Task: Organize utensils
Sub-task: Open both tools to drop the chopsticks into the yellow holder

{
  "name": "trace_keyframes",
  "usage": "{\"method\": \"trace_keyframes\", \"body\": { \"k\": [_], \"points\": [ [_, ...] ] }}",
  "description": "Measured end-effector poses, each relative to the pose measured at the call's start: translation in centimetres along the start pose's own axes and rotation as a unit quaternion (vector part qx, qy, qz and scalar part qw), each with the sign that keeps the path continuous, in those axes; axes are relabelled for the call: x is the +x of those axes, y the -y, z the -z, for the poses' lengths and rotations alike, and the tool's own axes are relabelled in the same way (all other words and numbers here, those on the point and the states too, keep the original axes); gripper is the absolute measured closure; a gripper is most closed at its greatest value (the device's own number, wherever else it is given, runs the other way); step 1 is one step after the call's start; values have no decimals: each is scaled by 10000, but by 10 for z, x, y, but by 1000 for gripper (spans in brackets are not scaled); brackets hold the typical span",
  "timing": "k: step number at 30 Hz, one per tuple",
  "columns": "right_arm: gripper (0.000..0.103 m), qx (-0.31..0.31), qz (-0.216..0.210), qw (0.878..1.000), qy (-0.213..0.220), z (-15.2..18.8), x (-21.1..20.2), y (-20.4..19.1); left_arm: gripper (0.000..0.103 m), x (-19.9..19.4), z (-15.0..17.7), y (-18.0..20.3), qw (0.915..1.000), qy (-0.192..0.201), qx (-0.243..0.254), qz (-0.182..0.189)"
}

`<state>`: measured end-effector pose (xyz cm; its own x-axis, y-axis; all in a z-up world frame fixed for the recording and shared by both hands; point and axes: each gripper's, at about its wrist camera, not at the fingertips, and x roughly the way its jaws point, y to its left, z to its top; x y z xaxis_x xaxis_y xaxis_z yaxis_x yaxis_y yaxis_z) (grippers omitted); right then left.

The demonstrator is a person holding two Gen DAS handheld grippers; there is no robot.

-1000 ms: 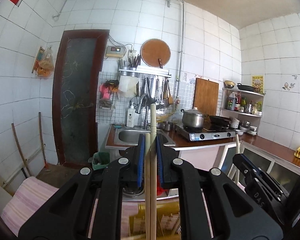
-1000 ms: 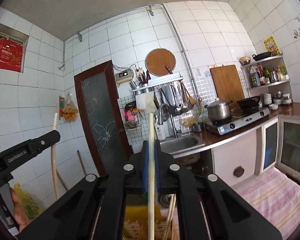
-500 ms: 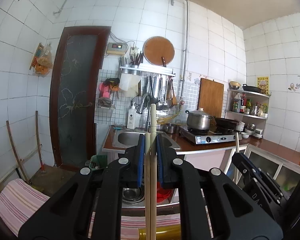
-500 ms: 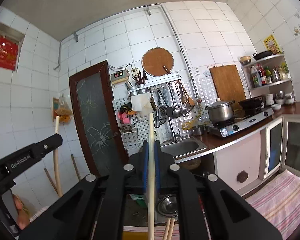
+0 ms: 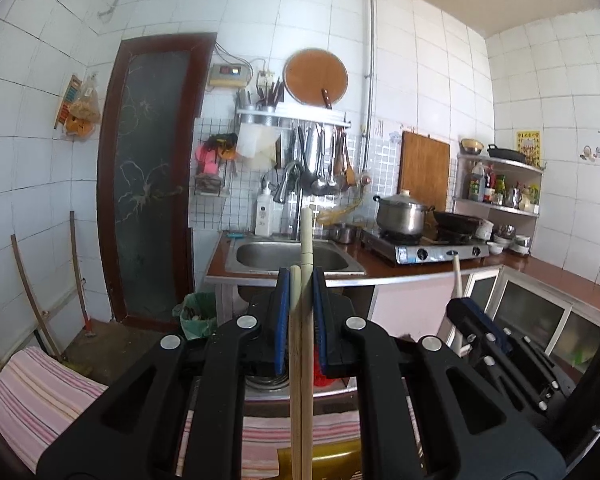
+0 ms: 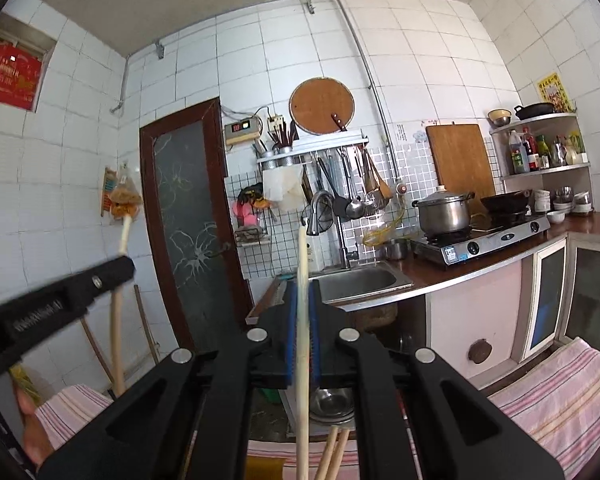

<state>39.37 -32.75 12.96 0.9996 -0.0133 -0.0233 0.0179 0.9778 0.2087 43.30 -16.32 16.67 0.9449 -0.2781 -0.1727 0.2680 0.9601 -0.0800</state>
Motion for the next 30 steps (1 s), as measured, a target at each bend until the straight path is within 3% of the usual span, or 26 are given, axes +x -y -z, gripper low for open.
{"method": "trace_keyframes", "body": {
  "k": [6,9,13,14,15,16,18,22,30],
  "points": [
    [96,-95,-5,9994,-346,6,-7,1,92,-3,-3,0,9995,-234,117,-147],
    [96,-74,5,9987,-513,7,-17,3,85,-13,-6,-5,9990,-348,102,-279],
    [95,-202,28,9972,-720,7,-40,3,37,-43,-7,-16,9984,-290,47,-493],
    [95,-210,35,9969,-762,7,-46,3,31,-54,-6,-20,9983,-234,12,-529],
    [85,-205,43,9965,-815,7,-53,3,30,-64,-5,-22,9981,-244,14,-568],
    [61,-197,74,9962,-839,7,-63,4,27,-72,-3,-24,9979,-281,26,-581],
    [46,-305,164,9959,-838,8,-84,1,22,-92,1,-29,9973,-355,65,-634],
    [38,-451,228,9933,-1043,13,-121,-3,5,-143,13,-44,9960,-286,51,-841],
    [20,-459,229,9866,-1549,40,-191,-17,5,-213,59,-65,9916,-768,-10,-1037]
  ]
}}
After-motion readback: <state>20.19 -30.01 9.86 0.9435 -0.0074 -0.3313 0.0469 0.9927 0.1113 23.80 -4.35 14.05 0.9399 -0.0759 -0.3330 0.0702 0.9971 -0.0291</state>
